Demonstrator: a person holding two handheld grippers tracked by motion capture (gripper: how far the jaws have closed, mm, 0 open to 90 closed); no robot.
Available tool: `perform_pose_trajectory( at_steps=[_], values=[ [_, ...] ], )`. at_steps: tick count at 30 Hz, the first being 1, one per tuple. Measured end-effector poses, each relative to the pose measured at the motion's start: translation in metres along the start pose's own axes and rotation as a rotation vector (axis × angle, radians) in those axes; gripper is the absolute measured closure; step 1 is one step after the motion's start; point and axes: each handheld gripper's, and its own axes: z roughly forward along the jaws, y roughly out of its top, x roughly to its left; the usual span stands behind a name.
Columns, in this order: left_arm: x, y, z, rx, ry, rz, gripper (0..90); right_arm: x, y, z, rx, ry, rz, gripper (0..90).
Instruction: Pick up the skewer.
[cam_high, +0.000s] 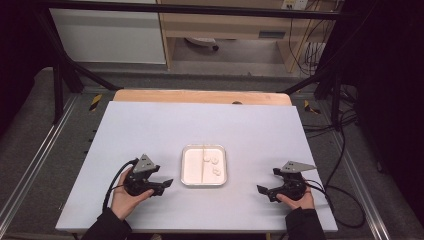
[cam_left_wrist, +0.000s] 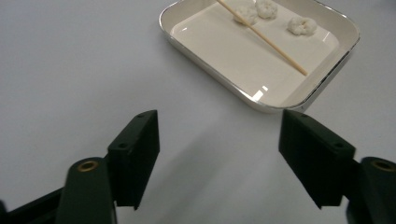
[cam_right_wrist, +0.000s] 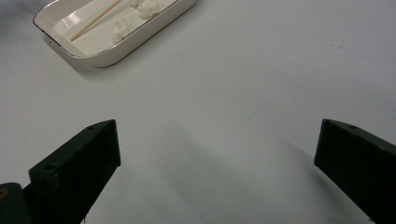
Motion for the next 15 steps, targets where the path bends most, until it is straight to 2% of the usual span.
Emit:
perform_pose_trajectory(
  at_steps=[4, 9, 15],
  values=[
    [-0.007, 0.009, 0.005, -0.005, -0.006, 0.01, 40.5, 0.0, 0.0, 0.0, 0.004, 0.0, 0.0, 0.7],
    [-0.015, 0.019, 0.012, 0.008, -0.026, 0.017, 50.5, 0.0, 0.0, 0.0, 0.005, 0.001, 0.0, 0.8],
    [-0.023, 0.03, 0.023, 0.03, -0.026, 0.035, 62.5, 0.0, 0.0, 0.001, 0.003, 0.0, -0.003, 0.8]
  ],
)
